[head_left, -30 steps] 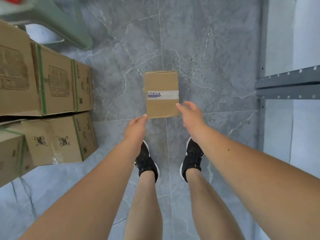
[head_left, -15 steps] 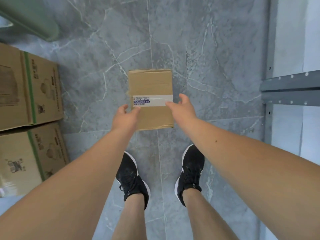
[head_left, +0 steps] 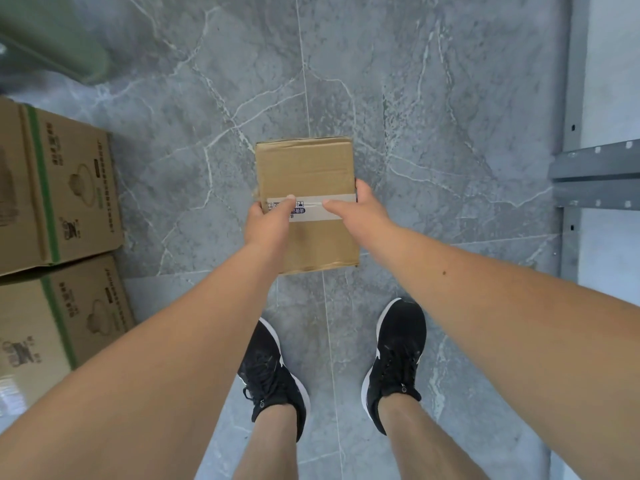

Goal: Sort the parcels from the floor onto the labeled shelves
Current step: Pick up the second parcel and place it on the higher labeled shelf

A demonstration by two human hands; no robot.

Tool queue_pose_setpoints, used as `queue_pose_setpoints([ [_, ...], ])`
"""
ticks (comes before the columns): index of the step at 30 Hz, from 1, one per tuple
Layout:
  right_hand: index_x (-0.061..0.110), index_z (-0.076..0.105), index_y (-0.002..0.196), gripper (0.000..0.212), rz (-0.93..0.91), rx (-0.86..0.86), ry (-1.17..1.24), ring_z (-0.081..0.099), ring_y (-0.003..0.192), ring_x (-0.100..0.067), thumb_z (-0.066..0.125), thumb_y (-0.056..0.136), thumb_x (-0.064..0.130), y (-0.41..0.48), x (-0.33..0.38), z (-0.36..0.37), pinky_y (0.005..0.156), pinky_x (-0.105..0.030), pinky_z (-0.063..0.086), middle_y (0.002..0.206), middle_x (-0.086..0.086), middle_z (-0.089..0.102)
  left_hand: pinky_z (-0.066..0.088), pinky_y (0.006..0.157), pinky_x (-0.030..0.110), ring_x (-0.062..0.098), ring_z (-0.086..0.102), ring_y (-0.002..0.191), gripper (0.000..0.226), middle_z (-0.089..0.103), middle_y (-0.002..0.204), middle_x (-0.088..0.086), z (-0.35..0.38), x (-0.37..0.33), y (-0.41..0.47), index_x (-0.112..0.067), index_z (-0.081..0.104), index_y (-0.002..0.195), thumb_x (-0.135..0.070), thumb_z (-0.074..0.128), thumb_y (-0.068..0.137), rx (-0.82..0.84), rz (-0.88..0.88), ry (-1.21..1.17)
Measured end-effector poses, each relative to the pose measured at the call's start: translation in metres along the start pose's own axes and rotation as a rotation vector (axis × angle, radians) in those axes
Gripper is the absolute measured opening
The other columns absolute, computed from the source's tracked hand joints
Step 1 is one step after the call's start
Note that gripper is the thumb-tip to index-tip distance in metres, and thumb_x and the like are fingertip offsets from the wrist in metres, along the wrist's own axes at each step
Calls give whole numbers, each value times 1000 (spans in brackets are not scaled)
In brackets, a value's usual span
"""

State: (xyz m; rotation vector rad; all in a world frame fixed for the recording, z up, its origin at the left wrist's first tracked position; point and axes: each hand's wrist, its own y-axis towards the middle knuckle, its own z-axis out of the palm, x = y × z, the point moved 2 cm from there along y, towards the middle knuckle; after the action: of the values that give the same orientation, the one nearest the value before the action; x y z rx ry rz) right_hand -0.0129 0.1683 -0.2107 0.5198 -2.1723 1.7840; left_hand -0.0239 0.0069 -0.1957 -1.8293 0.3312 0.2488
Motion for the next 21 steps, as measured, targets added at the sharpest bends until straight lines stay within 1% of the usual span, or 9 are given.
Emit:
queue_pose_setpoints([
  [3, 20, 47, 149, 62, -7, 4, 17, 65, 111, -17, 74, 94, 22, -8, 0, 1, 99, -34, 52, 117, 7, 66, 50, 110, 49, 25, 63, 117, 51, 66, 129, -2, -1, 4, -7, -23, 55, 142, -37, 70, 96, 4, -12, -35],
  [6, 22, 45, 150, 63, -19, 11, 31, 66, 117, -19, 74, 94, 22, -19, 1, -4, 101, -38, 54, 121, 6, 67, 51, 108, 53, 26, 65, 118, 51, 68, 132, -1, -5, 3, -22, -25, 56, 144, -37, 69, 96, 12, -10, -43],
  [8, 23, 45, 151, 64, -35, 1, 44, 66, 118, -19, 74, 94, 22, -30, 5, -9, 101, -39, 54, 122, 7, 67, 53, 107, 53, 25, 66, 116, 46, 69, 128, -2, -8, -1, -35, -27, 58, 140, -37, 68, 96, 16, -4, -48],
  [11, 27, 49, 145, 61, -66, -24, 66, 67, 114, -18, 76, 91, 23, -57, 13, -17, 103, -41, 54, 113, 12, 68, 54, 105, 50, 20, 66, 109, 30, 68, 115, -9, -14, -10, -60, -31, 58, 127, -35, 67, 99, 33, 12, -48],
  [13, 28, 53, 139, 57, -91, -29, 79, 69, 112, -16, 76, 87, 24, -79, 19, -24, 103, -44, 56, 116, 11, 70, 56, 103, 49, 22, 67, 110, 34, 69, 119, -6, -21, -19, -84, -29, 59, 132, -34, 66, 99, 57, 15, -65],
  [15, 28, 57, 138, 53, -120, -28, 99, 70, 111, -15, 75, 88, 24, -104, 28, -32, 101, -43, 57, 118, 10, 72, 58, 96, 47, 21, 68, 107, 41, 70, 120, -4, -29, -31, -112, -27, 58, 139, -34, 66, 100, 84, 9, -106],
  [16, 28, 58, 139, 53, -138, -34, 105, 70, 111, -15, 74, 88, 24, -118, 33, -38, 99, -42, 58, 120, 9, 72, 58, 90, 42, 16, 67, 100, 42, 69, 114, -7, -35, -38, -129, -27, 56, 141, -34, 66, 101, 90, 1, -127],
  [18, 29, 61, 139, 54, -178, -39, 113, 71, 113, -17, 73, 86, 27, -148, 46, -47, 95, -40, 59, 123, 6, 74, 53, 75, 31, 7, 61, 90, 40, 62, 102, -14, -48, -53, -161, -33, 50, 140, -34, 65, 102, 95, 9, -153],
  [21, 35, 63, 138, 62, -223, -14, 142, 70, 118, -17, 73, 77, 36, -201, 73, -62, 96, -40, 58, 127, 8, 74, 45, 66, 25, 0, 57, 89, 43, 60, 105, -17, -64, -74, -212, -37, 46, 142, -34, 64, 103, 108, 40, -167],
])
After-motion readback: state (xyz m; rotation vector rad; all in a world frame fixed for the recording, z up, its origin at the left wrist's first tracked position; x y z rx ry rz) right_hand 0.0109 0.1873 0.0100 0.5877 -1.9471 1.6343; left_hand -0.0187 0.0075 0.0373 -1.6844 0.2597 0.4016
